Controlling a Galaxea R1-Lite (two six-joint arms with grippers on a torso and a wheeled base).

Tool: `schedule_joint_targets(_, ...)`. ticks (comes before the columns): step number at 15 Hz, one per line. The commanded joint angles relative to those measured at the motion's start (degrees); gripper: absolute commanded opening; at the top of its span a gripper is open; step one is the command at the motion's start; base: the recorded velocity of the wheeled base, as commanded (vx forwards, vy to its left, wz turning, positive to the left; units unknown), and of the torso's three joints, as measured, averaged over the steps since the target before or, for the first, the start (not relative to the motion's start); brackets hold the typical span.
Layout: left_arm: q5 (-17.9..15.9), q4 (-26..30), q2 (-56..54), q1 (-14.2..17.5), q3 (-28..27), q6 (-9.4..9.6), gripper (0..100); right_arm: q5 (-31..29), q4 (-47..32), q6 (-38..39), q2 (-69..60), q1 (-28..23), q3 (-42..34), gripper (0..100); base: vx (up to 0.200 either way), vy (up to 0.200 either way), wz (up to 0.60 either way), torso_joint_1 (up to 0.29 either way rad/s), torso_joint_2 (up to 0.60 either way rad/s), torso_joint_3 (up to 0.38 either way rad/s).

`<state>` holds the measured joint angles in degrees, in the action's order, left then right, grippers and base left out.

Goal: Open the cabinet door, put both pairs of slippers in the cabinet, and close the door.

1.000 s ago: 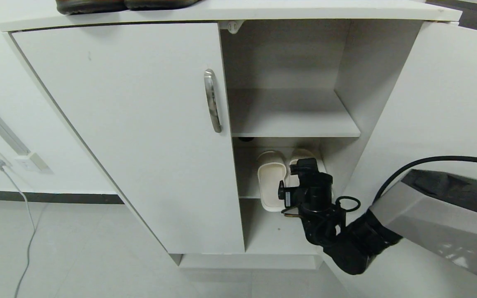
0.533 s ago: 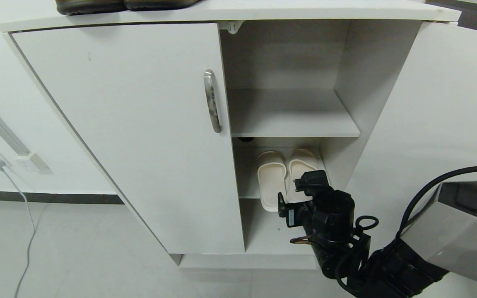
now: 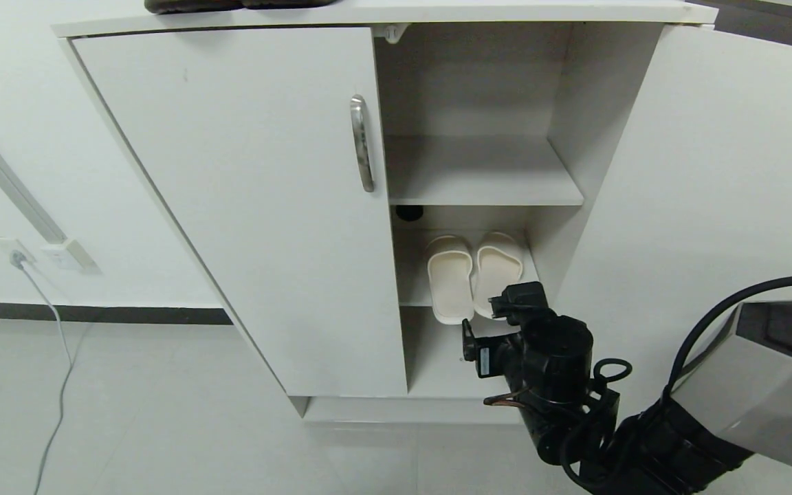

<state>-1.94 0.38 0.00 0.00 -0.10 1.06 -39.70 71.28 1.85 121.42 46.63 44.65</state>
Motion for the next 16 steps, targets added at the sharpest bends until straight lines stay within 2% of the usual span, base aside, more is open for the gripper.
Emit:
schedule_joint_targets(1,0.0,-0.03,0.09,0.0,0.01,0.08,0,-0.02,0.09,-0.01,0.05,0.04,-0.18,100,-0.2,0.0,0.0,0.002,0.01,0.002)
schedule_joint_targets(16,0.0,-0.03,0.09,0.0,0.01,0.17,0,0.15,0.0,-0.01,0.22,-0.13,-0.36,100,0.0,0.0,0.0,0.0,0.0,0.0)
